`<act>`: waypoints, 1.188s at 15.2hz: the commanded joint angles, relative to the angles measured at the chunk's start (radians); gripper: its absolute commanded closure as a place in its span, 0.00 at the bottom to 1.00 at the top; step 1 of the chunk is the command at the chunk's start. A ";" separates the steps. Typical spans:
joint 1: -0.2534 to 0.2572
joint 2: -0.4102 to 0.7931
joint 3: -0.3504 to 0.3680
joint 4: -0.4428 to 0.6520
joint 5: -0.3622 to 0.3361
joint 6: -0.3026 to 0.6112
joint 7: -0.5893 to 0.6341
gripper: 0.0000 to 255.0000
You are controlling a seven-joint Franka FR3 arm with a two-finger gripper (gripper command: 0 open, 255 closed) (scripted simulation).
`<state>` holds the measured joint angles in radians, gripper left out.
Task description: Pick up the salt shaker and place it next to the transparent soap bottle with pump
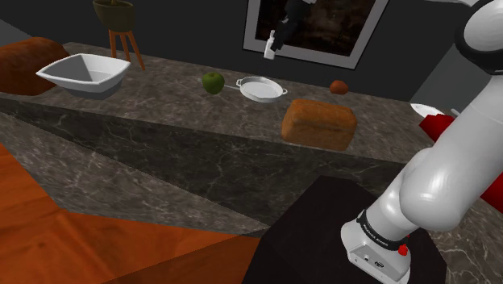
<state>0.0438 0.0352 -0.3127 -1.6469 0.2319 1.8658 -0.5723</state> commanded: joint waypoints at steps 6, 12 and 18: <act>-0.005 0.018 -0.004 0.115 0.002 -0.098 0.014 1.00; -0.012 0.044 -0.008 0.222 0.009 -0.180 0.024 1.00; -0.020 -0.198 -0.014 -0.047 -0.064 -0.144 0.001 1.00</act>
<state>0.0262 -0.1260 -0.3266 -1.6587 0.1789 1.7219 -0.5693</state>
